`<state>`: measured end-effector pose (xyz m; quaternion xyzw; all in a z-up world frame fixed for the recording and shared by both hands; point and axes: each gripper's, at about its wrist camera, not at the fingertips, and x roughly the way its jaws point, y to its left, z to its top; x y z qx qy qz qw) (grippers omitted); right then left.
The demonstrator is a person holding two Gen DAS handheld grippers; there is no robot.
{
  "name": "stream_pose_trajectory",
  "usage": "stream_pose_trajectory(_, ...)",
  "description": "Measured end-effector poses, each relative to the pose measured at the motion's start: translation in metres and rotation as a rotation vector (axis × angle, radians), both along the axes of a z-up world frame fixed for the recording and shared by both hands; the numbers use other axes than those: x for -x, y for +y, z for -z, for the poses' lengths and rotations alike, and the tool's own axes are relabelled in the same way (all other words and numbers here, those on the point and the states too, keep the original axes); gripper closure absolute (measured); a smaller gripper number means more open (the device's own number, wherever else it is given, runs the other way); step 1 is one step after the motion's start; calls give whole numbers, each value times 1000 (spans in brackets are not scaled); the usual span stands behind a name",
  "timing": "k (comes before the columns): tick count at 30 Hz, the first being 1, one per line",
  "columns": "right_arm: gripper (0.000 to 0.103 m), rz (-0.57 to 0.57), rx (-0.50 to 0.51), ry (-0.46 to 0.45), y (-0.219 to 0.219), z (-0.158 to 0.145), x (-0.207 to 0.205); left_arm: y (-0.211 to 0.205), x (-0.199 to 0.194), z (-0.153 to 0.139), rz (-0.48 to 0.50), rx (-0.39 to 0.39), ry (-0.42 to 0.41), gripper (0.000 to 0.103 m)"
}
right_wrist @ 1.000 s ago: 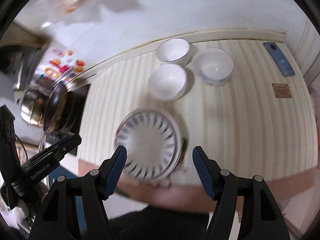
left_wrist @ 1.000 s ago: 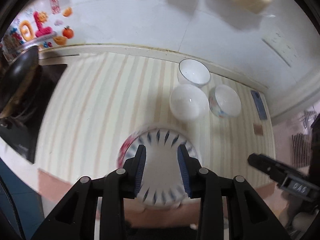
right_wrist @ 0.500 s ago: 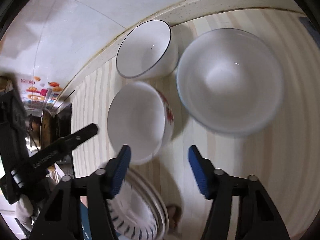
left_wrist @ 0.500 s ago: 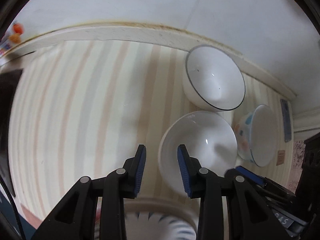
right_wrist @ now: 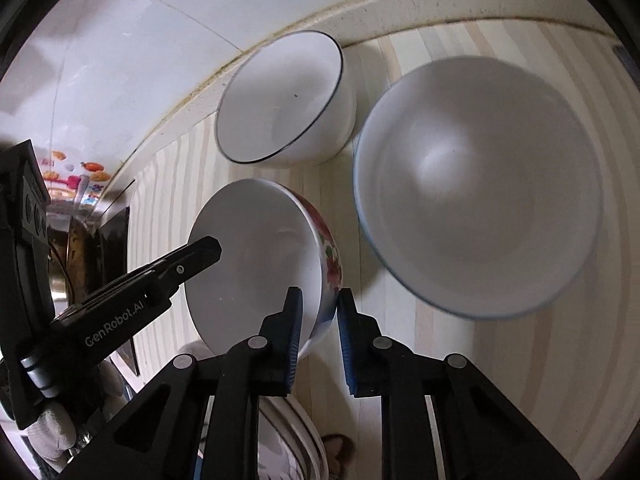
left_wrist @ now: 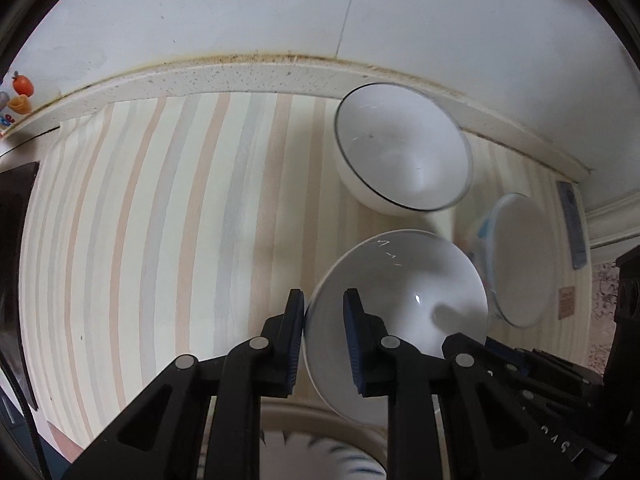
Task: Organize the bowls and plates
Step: 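Lift the held pink-flower bowl with the right gripper toward the blue-dotted bowl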
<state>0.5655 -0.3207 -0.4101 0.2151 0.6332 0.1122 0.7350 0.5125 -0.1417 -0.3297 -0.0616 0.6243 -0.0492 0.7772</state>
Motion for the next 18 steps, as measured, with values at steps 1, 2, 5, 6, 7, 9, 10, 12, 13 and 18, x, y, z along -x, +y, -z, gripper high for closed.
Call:
stream_pose_trajectory(1,83,-4,-4,-4,-1,-4,3,-1,4,-3,1,4,-2,85)
stream_pose_trajectory(2,83,-10,-8,-9,-3,-10,6,-2,9,-8,3,11,-2,85)
stream_pose_trajectory(5,83,-28,-8,-24,-8,-26,23,-14,33,-25,18,24,-21,85)
stream_pose_trajectory(6,83,-28,-12,-20,-12,-31,31,-19,34,-30,24,29,-24,85)
stream_pose_trajectory(7,83,-27,-13,-18,-16,-35,37,-24,39,-34,34,33,-29,85)
stream_pose_trajectory(9,83,-24,-8,-22,-27,-43,53,-41,47,-37,54,45,-34,85)
stream_pose_trajectory(10,83,-21,-6,-20,-35,-45,59,-46,53,-38,60,49,-33,85)
stream_pose_trajectory(12,83,-8,-9,-11,-52,-48,76,-63,60,-38,86,58,-32,85)
stream_pose_trajectory(13,83,-5,-5,-8,-58,-49,82,-70,64,-36,97,63,-29,85)
stream_pose_trajectory(18,83,27,11,17,-97,-40,114,-104,78,-18,161,60,0,85)
